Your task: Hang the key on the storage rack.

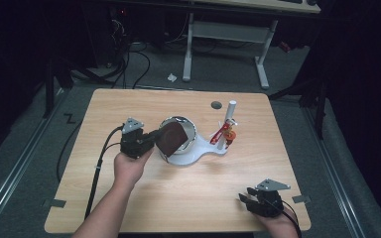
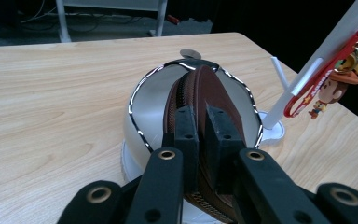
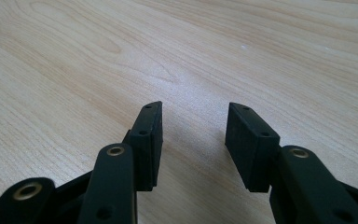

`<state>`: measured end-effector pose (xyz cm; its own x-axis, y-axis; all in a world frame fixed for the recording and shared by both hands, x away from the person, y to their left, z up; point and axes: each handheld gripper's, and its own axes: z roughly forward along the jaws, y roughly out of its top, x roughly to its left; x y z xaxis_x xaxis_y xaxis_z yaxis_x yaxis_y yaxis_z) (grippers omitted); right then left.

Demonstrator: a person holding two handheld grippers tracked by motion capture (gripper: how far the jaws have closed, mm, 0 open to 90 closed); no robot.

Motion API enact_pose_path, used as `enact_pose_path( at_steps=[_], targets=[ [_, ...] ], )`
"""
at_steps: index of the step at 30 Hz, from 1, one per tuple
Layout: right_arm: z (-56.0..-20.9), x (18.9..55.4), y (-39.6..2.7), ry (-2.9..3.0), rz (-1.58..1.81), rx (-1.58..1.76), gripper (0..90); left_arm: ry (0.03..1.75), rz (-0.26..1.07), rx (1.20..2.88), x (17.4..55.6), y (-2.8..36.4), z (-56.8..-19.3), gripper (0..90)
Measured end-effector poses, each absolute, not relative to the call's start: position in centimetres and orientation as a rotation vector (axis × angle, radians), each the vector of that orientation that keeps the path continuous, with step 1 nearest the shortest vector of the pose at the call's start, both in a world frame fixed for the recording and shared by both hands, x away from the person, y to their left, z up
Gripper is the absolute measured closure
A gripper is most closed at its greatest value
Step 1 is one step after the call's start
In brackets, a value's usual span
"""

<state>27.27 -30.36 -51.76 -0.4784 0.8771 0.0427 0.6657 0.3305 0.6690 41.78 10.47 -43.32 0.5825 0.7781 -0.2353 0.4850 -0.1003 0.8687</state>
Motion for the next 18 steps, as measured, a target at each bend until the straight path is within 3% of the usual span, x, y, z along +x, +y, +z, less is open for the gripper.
enact_pose_path(
  at_steps=[18],
  targets=[
    [-51.9,27.3,-30.3,2.282,0.903,1.380,56.7,1.076,0.324,1.741,42.5,10.6,-44.5,81.7]
  ],
)
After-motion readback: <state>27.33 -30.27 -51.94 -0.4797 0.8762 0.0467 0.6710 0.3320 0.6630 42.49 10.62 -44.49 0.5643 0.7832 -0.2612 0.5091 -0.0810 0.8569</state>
